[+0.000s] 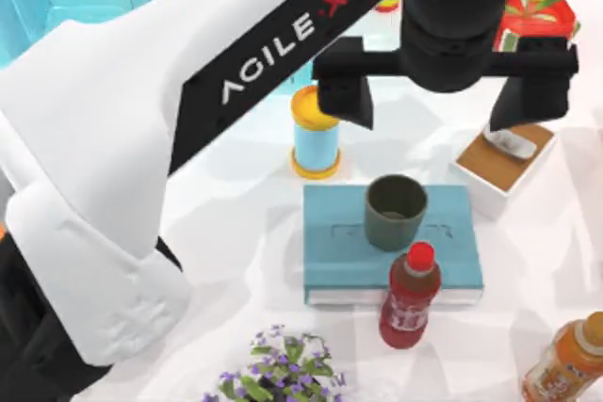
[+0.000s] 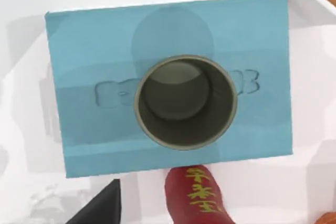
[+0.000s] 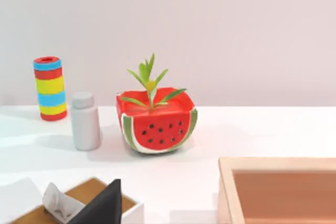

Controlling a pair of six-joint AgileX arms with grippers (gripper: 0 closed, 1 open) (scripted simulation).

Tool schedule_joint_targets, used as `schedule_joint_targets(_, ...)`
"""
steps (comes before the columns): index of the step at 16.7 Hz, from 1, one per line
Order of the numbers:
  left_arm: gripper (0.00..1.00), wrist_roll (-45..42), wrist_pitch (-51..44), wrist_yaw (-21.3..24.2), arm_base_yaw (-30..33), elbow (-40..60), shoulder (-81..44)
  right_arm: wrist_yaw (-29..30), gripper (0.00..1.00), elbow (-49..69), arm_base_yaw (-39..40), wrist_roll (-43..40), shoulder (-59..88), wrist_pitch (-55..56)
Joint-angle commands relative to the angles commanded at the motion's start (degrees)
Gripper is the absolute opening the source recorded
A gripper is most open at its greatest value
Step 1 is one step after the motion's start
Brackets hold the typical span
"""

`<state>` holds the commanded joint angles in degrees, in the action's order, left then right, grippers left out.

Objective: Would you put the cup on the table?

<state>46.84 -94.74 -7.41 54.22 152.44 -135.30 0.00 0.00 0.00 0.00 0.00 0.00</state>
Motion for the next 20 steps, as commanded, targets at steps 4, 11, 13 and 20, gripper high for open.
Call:
schedule_joint_targets(4, 1.00, 4.19, -3.96, -0.97, 1.32, 7.59, -7.67, 0.00, 1.00, 0.00, 0.00, 0.00, 0.00, 0.00)
schedule_joint_targets(11, 1.00, 6.56, -5.84, -1.63, 1.86, 11.53, -11.69, 0.00, 1.00, 0.00, 0.00, 0.00, 0.00, 0.00)
schedule_joint_targets(13, 1.00, 6.56, -5.84, -1.63, 1.86, 11.53, -11.69, 0.00, 1.00, 0.00, 0.00, 0.00, 0.00, 0.00)
schedule_joint_targets(20, 1.00, 5.77, 1.90, -1.57, 1.10, 1.79, -9.53, 0.00, 1.00, 0.00, 0.00, 0.00, 0.00, 0.00)
